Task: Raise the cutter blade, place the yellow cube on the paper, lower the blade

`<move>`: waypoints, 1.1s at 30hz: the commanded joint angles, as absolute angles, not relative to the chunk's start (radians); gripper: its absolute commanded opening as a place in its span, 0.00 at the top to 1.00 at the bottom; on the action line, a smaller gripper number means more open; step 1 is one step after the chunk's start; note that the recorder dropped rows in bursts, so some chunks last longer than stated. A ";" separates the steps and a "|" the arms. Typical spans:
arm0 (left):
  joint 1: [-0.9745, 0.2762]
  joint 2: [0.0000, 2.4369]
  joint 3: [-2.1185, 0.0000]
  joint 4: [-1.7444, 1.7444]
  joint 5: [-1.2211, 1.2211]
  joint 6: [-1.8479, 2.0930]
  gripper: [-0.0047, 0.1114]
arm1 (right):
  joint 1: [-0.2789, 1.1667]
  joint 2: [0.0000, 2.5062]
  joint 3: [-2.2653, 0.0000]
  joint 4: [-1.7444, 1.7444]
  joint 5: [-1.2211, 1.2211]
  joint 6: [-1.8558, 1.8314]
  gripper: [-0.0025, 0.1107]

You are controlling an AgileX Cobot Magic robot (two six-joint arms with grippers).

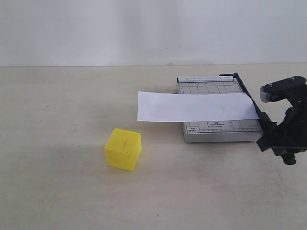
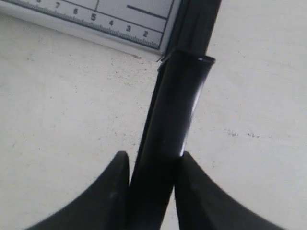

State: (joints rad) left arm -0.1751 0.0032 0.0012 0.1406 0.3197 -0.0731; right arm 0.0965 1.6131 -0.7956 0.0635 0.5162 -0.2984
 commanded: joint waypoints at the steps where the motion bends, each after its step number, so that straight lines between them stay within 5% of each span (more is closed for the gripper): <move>1: -0.173 0.000 0.000 0.142 0.310 -0.072 0.92 | 0.102 1.614 -0.801 0.084 0.513 -0.310 0.88; 6: -0.173 0.000 0.000 0.142 0.310 -0.072 0.92 | 0.102 1.614 -0.804 0.084 0.509 -0.310 0.97; 24: -0.173 0.000 0.000 0.142 0.310 -0.072 0.92 | 0.102 1.452 -1.184 0.090 0.681 -0.312 0.97; 33: -0.173 0.000 0.000 0.142 0.310 -0.072 0.92 | 0.102 1.449 -1.189 0.096 0.731 -0.328 0.96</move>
State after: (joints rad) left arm -0.1751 0.0032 0.0012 0.1406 0.3197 -0.0731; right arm 0.0926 1.4625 -1.1682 0.0452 0.7925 -0.2992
